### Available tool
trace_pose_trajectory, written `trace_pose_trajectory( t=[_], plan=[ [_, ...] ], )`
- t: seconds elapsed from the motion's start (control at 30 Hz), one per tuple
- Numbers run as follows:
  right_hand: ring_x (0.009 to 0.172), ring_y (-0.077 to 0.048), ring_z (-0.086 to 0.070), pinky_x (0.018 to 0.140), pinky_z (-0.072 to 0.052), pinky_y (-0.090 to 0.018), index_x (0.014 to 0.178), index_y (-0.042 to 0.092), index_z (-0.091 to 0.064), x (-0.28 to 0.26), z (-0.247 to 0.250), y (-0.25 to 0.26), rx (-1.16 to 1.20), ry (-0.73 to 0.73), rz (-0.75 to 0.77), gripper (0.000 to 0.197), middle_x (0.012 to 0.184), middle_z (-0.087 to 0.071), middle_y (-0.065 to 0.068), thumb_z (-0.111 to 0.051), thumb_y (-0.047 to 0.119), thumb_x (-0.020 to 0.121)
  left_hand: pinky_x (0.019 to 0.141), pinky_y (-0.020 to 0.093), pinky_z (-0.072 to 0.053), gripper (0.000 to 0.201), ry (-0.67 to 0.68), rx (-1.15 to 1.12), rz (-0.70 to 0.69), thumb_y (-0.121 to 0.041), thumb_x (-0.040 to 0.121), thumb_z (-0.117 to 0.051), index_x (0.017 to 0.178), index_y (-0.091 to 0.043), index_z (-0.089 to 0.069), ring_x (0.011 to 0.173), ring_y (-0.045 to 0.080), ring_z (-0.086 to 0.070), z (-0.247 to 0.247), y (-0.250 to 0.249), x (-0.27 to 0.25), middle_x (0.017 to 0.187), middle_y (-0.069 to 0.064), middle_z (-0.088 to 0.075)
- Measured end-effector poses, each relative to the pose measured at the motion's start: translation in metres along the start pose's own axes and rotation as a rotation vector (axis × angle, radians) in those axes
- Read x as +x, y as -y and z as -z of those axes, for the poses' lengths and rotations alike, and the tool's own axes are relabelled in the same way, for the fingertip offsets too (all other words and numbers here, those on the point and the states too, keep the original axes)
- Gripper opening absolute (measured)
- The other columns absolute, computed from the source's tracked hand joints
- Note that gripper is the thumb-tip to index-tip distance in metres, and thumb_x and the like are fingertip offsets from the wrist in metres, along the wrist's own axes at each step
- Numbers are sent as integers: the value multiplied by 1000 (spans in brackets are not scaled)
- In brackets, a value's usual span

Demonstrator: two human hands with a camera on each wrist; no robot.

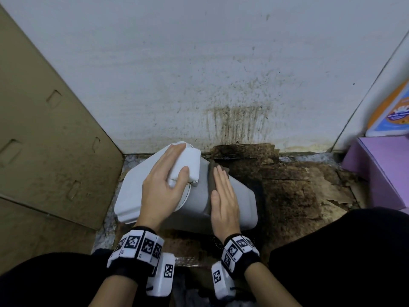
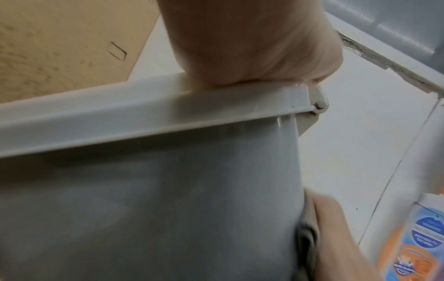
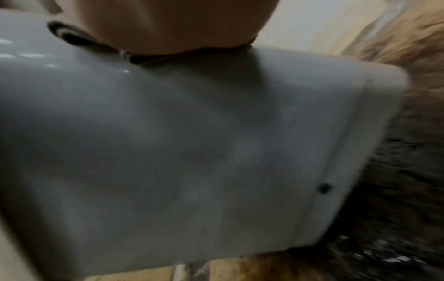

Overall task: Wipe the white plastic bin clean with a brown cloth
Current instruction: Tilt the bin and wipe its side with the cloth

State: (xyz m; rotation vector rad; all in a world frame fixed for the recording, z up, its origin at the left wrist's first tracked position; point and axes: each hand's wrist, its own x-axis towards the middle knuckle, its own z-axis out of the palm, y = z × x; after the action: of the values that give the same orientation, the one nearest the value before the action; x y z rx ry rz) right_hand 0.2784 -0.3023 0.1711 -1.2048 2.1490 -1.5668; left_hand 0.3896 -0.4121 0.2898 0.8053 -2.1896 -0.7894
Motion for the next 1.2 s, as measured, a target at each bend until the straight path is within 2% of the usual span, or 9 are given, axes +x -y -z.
trace_pose_trajectory(
  t=[0.1, 0.2, 0.33, 0.5, 0.6, 0.73, 0.83, 0.93, 1.2],
  plan=[
    [155, -3, -11, 127, -14, -32, 158, 26, -26, -14, 13, -45, -5, -15, -119, 55, 165, -19, 17, -20, 40, 105, 117, 15, -30, 48, -6, -8, 11, -33, 98, -54, 146, -35, -54, 145, -6, -35, 2, 1, 1, 147, -32, -46],
    [155, -2, -9, 128, -10, -34, 156, 32, -24, -25, 23, -80, 12, -37, -326, 53, 162, -11, 26, -22, 38, 103, 115, 12, -29, 47, 1, -6, 11, -33, 98, -54, 145, -36, -53, 145, -7, -36, 3, 0, 1, 145, -36, -44],
    [153, 1, -5, 128, -6, -37, 158, 31, -21, -25, 20, -87, 17, -31, -425, 54, 166, -12, 16, -23, 31, 104, 116, 17, -32, 47, -3, -4, 16, -33, 99, -53, 146, -36, -54, 145, -5, -37, 2, 1, 1, 148, -28, -48],
    [154, -2, -3, 127, 1, -30, 158, 23, -17, -21, 11, -61, -7, -36, -401, 60, 169, -11, 5, -18, 35, 99, 117, 34, -39, 46, -9, -10, 26, -34, 99, -51, 145, -36, -54, 144, 0, -40, 5, 2, 1, 149, -23, -51],
    [153, 0, -3, 128, -4, -36, 157, 23, -17, -21, 0, -28, 28, -74, -302, 63, 165, -9, 13, -15, 42, 98, 117, 38, -40, 47, -10, -4, 7, -36, 99, -49, 146, -35, -53, 145, 2, -40, 4, 1, 0, 148, -27, -49],
    [154, 1, -2, 126, -2, -29, 160, 24, -20, -16, -13, 32, 83, -33, -135, 61, 168, -11, 14, -14, 41, 102, 116, 39, -40, 46, -18, 1, 0, -33, 100, -50, 146, -33, -54, 145, 2, -41, 3, 2, 0, 149, -21, -51],
    [155, -1, -2, 126, -2, -29, 160, 26, -19, -13, -19, 56, 133, -21, -96, 57, 168, -13, 13, -15, 40, 104, 117, 39, -40, 46, -11, 5, 8, -33, 100, -50, 146, -33, -53, 146, 2, -40, 4, 2, -1, 151, -18, -51],
    [155, -2, -4, 127, -6, -33, 160, 27, -19, -14, -18, 52, 89, -39, -79, 56, 169, -12, 13, -15, 40, 106, 117, 41, -40, 47, 2, 7, 5, -35, 100, -50, 147, -33, -52, 146, 2, -39, 2, 2, 0, 152, -18, -50],
    [155, -4, -9, 126, -9, -30, 160, 25, -21, -23, -7, -4, -42, -49, -104, 58, 169, -15, 9, -18, 43, 105, 118, 39, -39, 47, -6, -10, 11, -33, 100, -51, 147, -32, -53, 146, 0, -38, 6, 4, -1, 151, -20, -50]
  ],
)
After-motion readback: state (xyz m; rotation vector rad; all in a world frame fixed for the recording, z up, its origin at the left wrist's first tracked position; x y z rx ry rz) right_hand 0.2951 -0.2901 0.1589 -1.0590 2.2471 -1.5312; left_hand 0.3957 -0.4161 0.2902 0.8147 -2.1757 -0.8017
